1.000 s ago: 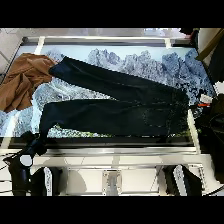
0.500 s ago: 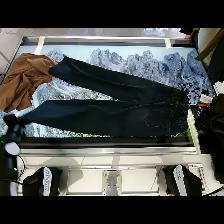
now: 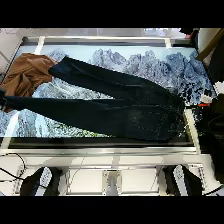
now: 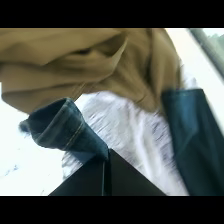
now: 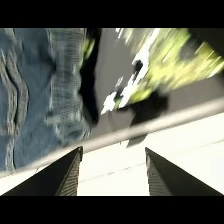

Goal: Fold the clothes and pants, and hang the long-sleeved shirts on hangers.

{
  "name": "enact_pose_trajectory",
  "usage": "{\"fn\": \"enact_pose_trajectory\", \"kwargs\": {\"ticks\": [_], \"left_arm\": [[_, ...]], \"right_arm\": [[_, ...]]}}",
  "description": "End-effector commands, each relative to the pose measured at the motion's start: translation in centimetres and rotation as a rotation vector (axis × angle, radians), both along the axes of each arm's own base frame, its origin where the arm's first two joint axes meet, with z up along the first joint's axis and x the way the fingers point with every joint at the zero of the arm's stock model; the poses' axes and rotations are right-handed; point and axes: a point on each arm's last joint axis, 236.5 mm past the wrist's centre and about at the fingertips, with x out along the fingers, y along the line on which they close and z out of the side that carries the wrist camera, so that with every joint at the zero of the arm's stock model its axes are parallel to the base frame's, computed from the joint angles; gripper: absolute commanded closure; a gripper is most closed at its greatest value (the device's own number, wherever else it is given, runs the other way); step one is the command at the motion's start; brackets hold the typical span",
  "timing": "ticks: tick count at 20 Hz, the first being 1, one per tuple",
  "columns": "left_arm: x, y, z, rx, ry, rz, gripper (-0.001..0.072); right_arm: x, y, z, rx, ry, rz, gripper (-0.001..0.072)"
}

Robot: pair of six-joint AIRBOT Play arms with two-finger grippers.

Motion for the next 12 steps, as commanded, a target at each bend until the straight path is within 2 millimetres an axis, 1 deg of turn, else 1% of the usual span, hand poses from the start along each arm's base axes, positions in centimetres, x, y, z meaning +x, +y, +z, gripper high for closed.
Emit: {"fn": "enact_pose_trajectory", "kwargs": {"ticks": [1, 2, 3, 4, 5, 6, 9, 10, 12], "left_arm": [[-1.4, -0.7, -3.7, -0.011, 0.154, -0.053, 0.0697], [-1.4, -0.8, -3.9, -0.013, 0.158, -0.053, 0.0696], [-1.4, -0.8, -3.9, -0.013, 0.158, -0.053, 0.0696], [-1.4, -0.8, -3.9, -0.012, 0.157, -0.053, 0.0696], [-1.4, -0.8, -3.9, -0.012, 0.157, -0.053, 0.0697], [-1.4, -0.8, -3.9, -0.004, 0.16, -0.06, 0.0696], [-1.4, -0.8, -3.9, 0.011, 0.167, -0.074, 0.0696], [-1.4, -0.8, -3.9, 0.011, 0.167, -0.074, 0.0696], [-1.4, -0.8, -3.9, 0.011, 0.168, -0.074, 0.0697]], "right_arm": [[-2.2, 4.0, -5.4, 0.224, 0.151, -0.007, 0.0253], [-2.0, 5.3, -6.6, 0.31, 0.169, -0.002, 0.0253], [-1.4, 6.5, -7.3, 0.391, 0.17, 0.009, 0.0252], [-0.6, 7.2, -7.9, 0.455, 0.168, 0.001, 0.0247], [0.0, 7.7, -8.3, 0.502, 0.171, -0.013, 0.0157], [0.3, 7.9, -8.9, 0.533, 0.178, -0.03, 0.003], [0.8, 7.4, -9.5, 0.526, 0.173, -0.046, 0.0031], [0.4, 7.1, -9.9, 0.508, 0.19, -0.053, 0.0031], [-0.6, 7.2, -10.8, 0.505, 0.222, -0.072, 0.0032]]}}
